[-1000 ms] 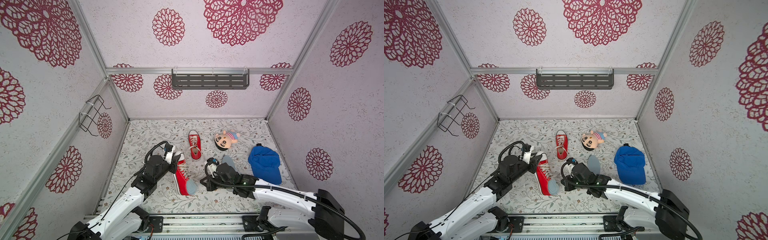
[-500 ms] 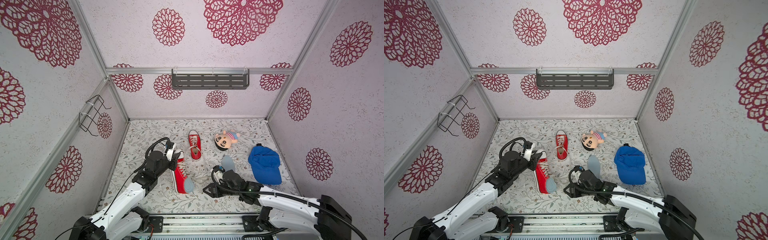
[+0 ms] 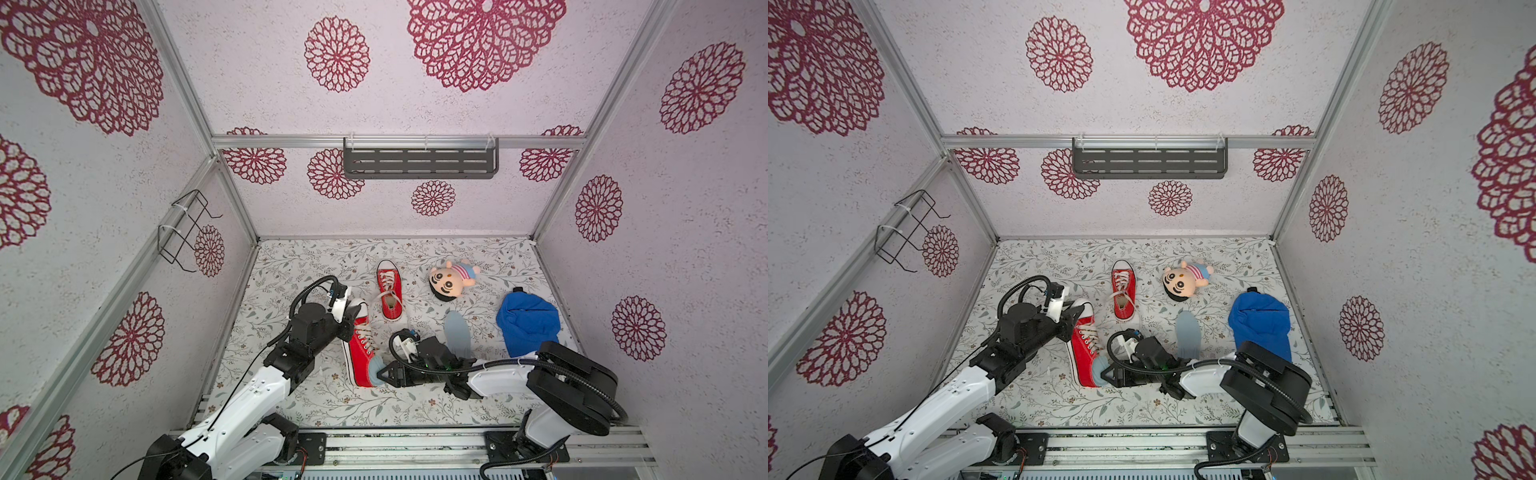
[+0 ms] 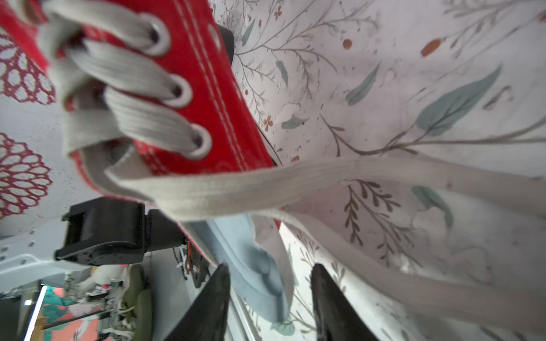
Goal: Remove the insole from the shoe
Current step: Remove the insole from the shoe, then place the shoe at the center of the board.
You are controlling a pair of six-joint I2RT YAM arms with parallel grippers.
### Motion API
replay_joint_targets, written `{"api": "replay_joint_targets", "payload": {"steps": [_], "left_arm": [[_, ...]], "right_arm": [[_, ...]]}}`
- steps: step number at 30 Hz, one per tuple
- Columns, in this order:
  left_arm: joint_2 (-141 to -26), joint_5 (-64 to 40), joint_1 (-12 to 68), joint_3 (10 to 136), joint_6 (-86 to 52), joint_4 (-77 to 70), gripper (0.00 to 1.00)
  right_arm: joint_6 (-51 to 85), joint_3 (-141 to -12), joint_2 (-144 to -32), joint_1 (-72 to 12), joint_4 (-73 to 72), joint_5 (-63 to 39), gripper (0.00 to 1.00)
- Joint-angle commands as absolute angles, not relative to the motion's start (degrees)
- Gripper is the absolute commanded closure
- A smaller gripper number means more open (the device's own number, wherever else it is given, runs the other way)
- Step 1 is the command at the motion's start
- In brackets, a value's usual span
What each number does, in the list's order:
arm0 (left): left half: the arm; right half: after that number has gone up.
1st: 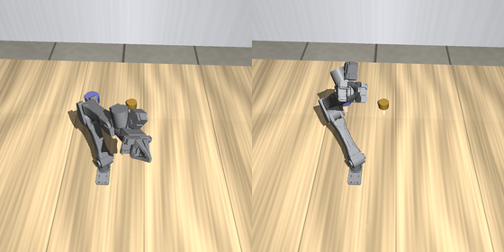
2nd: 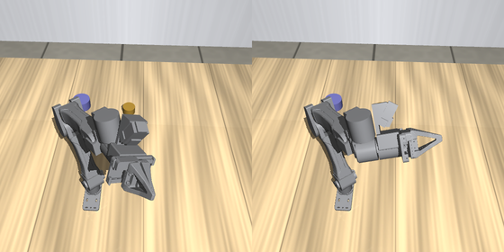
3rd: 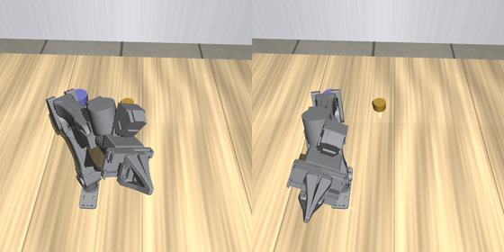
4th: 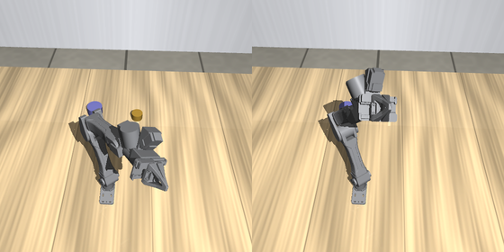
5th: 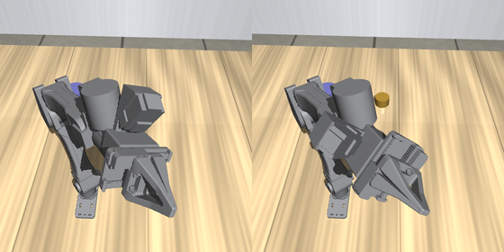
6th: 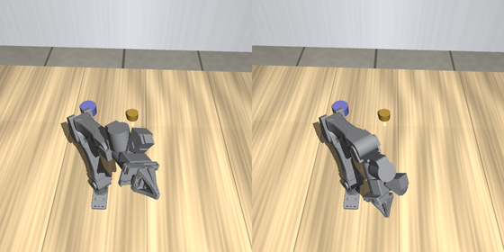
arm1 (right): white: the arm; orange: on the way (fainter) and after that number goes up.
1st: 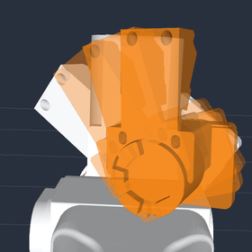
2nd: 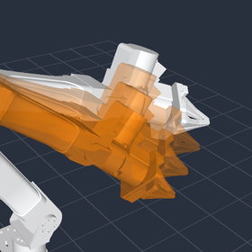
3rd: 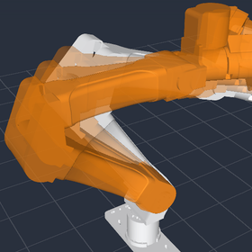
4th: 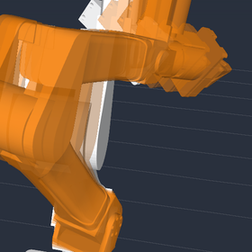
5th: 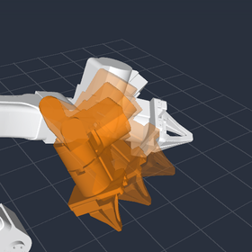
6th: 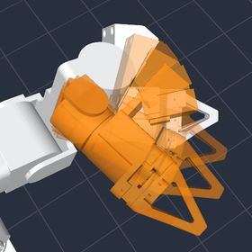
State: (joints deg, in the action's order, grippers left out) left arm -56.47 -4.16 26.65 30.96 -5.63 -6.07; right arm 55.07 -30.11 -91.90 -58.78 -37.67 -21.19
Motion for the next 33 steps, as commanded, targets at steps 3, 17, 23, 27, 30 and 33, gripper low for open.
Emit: {"api": "replay_joint_targets", "payload": {"steps": [3, 17, 23, 27, 30, 33], "left_arm": [[-55.46, -3.66, 26.27, 30.85, -5.80, -9.60, 1.00], [-62.04, -9.15, 15.21, 38.05, -7.94, -3.49, 1.00], [-69.13, -17.91, 9.56, 42.06, -9.80, -3.91, 1.00], [-76.77, -25.82, 7.32, 47.77, -10.46, -4.27, 1.00], [-83.83, -31.09, 6.62, 52.73, -11.12, -5.46, 1.00], [-91.36, -35.25, 5.78, 58.67, -11.98, -6.00, 1.00]], "right_arm": [[57.47, -30.52, -90.30, -59.35, -41.76, -20.52, 0.91], [56.76, -21.99, -57.05, -59.94, 9.80, -10.65, 1.00], [57.16, -24.45, -32.82, -58.21, 29.15, -1.30, 1.00], [56.10, -25.70, -24.04, -52.33, 29.34, -0.89, 1.00], [55.25, -25.93, -22.87, -48.53, 24.73, -2.28, 1.00], [54.65, -26.08, -25.21, -46.64, 20.66, -3.42, 1.00]]}}
